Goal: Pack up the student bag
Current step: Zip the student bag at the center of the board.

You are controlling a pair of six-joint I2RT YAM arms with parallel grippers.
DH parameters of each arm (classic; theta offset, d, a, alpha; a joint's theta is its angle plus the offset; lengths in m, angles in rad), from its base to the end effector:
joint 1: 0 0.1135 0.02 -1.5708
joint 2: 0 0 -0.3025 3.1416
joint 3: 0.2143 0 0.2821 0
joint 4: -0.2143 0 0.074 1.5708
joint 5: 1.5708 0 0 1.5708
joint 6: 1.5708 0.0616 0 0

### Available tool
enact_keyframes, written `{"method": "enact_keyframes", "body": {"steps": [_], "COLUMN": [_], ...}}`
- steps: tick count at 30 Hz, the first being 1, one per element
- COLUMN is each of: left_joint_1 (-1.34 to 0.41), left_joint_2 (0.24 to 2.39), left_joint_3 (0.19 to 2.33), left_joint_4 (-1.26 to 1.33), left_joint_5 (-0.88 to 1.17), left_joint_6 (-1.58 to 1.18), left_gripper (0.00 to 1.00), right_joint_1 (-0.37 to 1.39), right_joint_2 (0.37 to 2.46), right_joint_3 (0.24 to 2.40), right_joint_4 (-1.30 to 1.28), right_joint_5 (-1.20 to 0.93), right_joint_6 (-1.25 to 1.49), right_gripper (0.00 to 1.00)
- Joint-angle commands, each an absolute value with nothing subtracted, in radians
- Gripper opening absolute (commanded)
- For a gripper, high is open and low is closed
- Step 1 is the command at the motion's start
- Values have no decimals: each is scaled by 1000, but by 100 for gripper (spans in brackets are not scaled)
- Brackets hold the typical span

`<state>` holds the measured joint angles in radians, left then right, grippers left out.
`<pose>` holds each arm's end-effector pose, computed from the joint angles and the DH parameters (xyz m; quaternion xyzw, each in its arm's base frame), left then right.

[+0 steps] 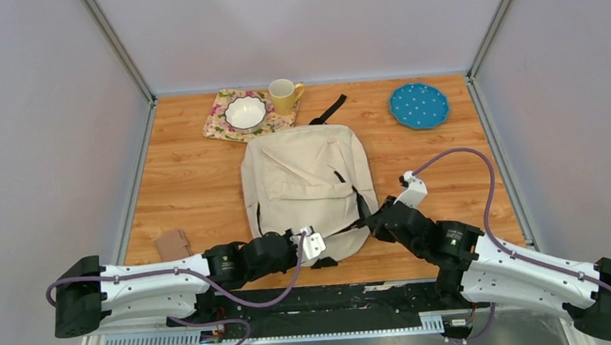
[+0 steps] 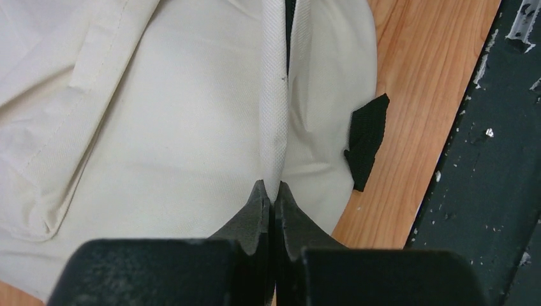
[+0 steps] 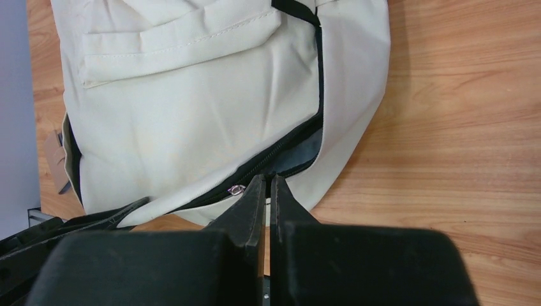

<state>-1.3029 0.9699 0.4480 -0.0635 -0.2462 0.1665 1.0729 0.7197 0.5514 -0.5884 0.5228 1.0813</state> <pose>0.0752 -0.2172 0.2037 0.5431 0.6878 -0.1614 0.4539 0.1067 0.1320 0.2384 0.1060 0.8867 0.2243 0.3902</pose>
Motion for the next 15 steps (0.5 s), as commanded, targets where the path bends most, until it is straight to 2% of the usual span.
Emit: {"method": "enact_keyframes", "body": {"steps": [1, 2, 5, 8, 13, 15], "left_joint_1": [-1307, -1307, -1307, -1305, -1305, -1305], "left_joint_2": [919, 914, 897, 868, 894, 943], "left_joint_3": [407, 408, 425, 439, 500, 535], "left_joint_4": [-146, -143, -114, -33, 66, 75], "left_joint_5": [-252, -249, -235, -213, -207, -196], "left_joint_6": [48, 38, 6, 5, 15, 41], "left_gripper": [4, 26, 53, 69, 84, 87], "right_joint_1": [1049, 1049, 1049, 1049, 1048, 1049], "right_joint_2": [690, 695, 716, 738, 765, 762], "right_joint_3": [540, 538, 535, 525, 512, 508], "right_joint_4": [-568, -536, -464, -405, -379, -371], "right_joint_5": [539, 511, 438, 361, 305, 298], "right_joint_6": [1049, 1036, 993, 959, 948, 943], "right_gripper": [0, 0, 0, 0, 0, 0]}}
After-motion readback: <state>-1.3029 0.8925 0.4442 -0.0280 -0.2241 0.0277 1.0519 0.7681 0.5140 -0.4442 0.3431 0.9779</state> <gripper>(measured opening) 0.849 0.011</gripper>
